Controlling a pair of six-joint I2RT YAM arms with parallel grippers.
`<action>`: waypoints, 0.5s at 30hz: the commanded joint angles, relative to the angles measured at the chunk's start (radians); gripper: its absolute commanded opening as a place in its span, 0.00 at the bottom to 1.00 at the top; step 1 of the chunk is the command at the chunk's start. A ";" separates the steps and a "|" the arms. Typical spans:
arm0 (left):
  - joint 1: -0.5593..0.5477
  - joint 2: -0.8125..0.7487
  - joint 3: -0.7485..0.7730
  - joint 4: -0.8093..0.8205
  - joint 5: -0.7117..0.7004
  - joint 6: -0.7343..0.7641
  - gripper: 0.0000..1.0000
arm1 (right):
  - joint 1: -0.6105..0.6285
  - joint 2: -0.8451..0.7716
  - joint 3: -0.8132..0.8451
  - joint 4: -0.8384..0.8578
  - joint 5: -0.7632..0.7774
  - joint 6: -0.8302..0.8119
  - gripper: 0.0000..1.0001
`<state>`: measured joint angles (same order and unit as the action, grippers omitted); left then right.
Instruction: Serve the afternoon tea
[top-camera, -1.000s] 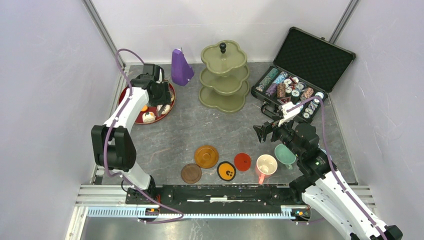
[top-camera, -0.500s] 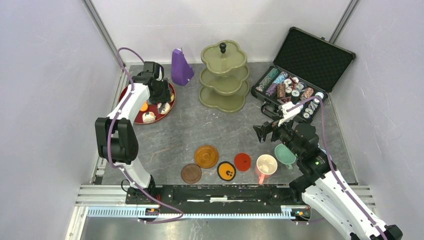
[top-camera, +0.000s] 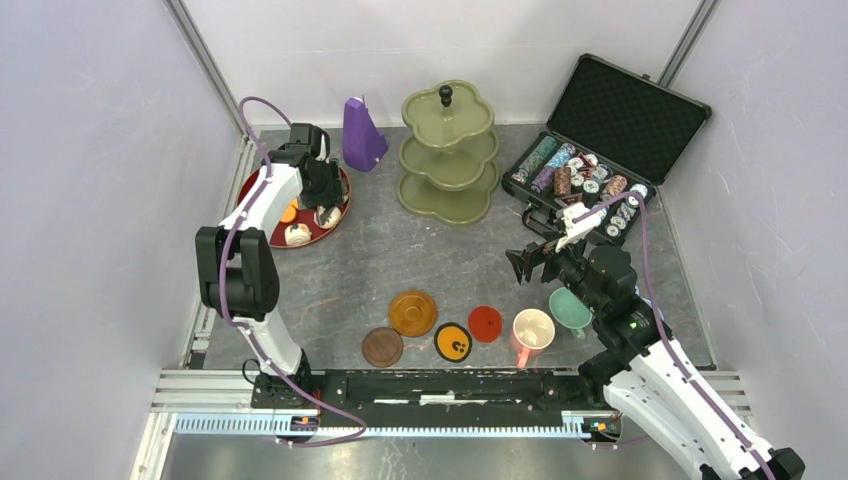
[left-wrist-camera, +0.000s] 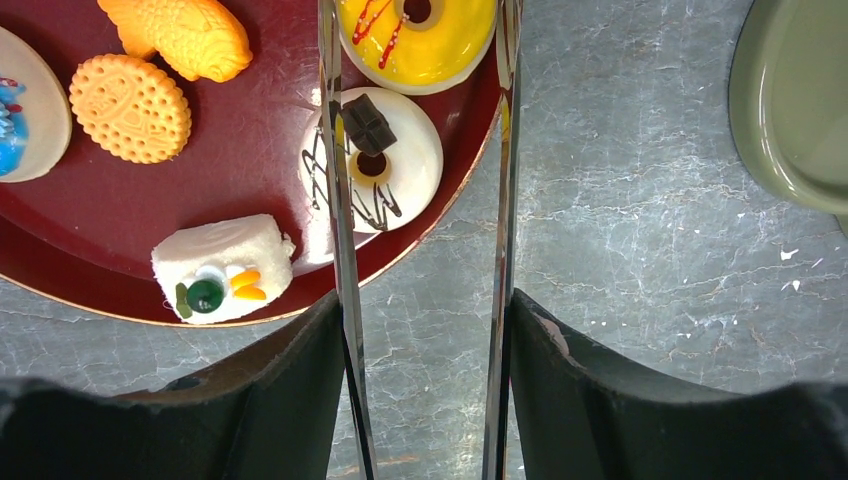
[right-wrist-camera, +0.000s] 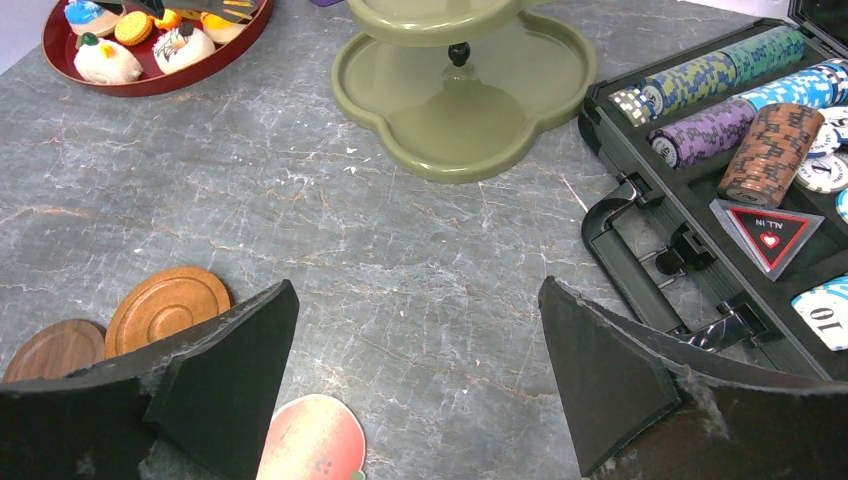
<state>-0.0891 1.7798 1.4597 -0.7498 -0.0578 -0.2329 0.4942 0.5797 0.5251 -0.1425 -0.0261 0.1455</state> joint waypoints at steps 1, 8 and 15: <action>0.005 0.016 0.037 0.040 0.029 0.054 0.63 | -0.003 -0.002 0.007 0.047 -0.004 0.006 0.98; 0.005 0.037 0.035 0.049 0.029 0.056 0.64 | -0.003 0.007 0.001 0.060 -0.011 0.011 0.98; 0.005 0.043 0.030 0.059 0.033 0.056 0.64 | -0.003 0.008 0.000 0.063 -0.012 0.012 0.98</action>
<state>-0.0891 1.8248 1.4597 -0.7376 -0.0456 -0.2329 0.4942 0.5903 0.5251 -0.1272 -0.0269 0.1524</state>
